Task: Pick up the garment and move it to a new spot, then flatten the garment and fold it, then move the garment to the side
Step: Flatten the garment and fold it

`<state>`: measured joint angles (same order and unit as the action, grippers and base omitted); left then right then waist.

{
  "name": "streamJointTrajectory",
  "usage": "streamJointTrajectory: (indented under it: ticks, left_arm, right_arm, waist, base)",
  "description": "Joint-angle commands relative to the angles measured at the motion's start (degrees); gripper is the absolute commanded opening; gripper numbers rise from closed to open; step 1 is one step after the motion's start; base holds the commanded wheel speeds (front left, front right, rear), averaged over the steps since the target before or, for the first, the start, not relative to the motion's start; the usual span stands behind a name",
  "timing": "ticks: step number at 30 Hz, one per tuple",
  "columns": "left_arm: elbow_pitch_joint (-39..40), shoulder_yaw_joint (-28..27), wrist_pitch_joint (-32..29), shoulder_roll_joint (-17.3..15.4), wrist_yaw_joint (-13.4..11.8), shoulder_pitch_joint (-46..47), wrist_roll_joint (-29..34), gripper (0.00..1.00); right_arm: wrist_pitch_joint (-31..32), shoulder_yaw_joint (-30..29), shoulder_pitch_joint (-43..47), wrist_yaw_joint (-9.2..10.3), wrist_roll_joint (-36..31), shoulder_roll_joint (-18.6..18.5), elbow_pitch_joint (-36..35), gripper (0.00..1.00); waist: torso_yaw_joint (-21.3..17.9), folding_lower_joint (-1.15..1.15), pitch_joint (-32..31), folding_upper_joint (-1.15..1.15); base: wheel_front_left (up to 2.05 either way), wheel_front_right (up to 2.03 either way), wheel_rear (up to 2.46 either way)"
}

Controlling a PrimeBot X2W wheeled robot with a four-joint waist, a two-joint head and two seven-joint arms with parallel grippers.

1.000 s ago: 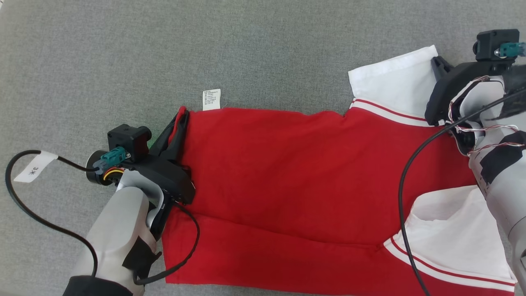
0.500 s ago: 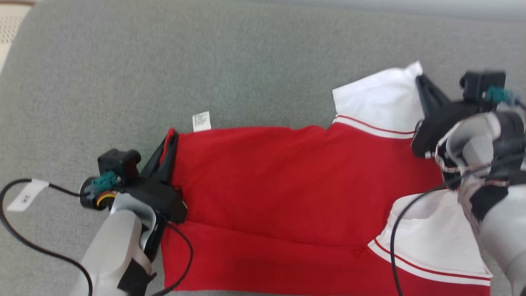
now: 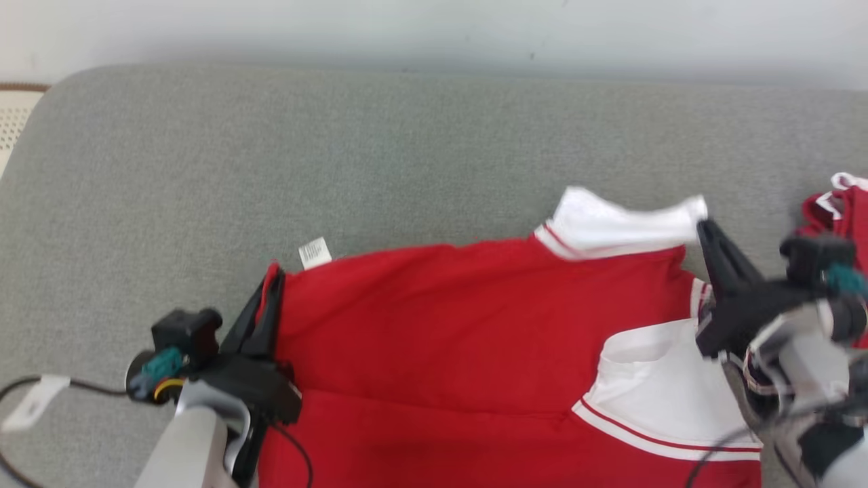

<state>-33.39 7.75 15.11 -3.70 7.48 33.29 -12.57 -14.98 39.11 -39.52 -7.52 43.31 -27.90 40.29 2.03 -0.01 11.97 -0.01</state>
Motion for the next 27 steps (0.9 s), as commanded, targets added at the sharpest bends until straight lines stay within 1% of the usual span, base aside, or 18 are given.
streamJointTrajectory:
  ticks: [1, 7, 12, 18, 27]
  left_arm:
    - [0.7, -0.3, 0.0, -0.3, 0.0, -1.8, -0.1, 0.00]
    - [3.9, -2.6, 0.0, -0.7, 0.0, -7.2, -0.2, 0.00]
    - [5.3, -2.9, 0.0, -0.6, 0.0, -11.2, -0.4, 0.00]
    - [4.6, -3.3, 0.0, -0.5, 0.0, -14.5, -0.9, 0.00]
    - [3.7, -4.6, 0.0, -0.2, 0.0, -17.2, -0.7, 0.00]
  right_arm:
    - [-0.2, -1.3, 2.4, 0.08, -0.8, 0.0, -1.3, 0.00]
    - [-0.2, -7.6, 12.3, 0.08, -4.6, 1.5, -7.5, 0.00]
    - [-0.2, -9.8, 18.1, 0.08, -5.7, 2.9, -9.5, 0.00]
    - [-0.2, -11.2, 21.7, 0.08, -5.9, 4.0, -9.7, 0.00]
    - [-0.2, -13.4, 24.3, 0.08, -6.7, 4.9, -9.9, 0.00]
  waist:
    - [-0.8, 0.01, -1.0, 0.01]
    - [-1.3, 0.01, -3.0, 0.01]
    - [-1.3, 0.01, -4.2, 0.01]
    - [-1.4, 0.01, -5.1, 0.01]
    - [-1.8, 0.01, -6.3, 0.01]
  base:
    - [0.00, 0.00, 0.00]
    - [0.00, 0.00, 0.00]
    - [0.00, 0.00, 0.00]
    - [0.00, 0.00, 0.00]
    - [0.00, 0.00, 0.00]
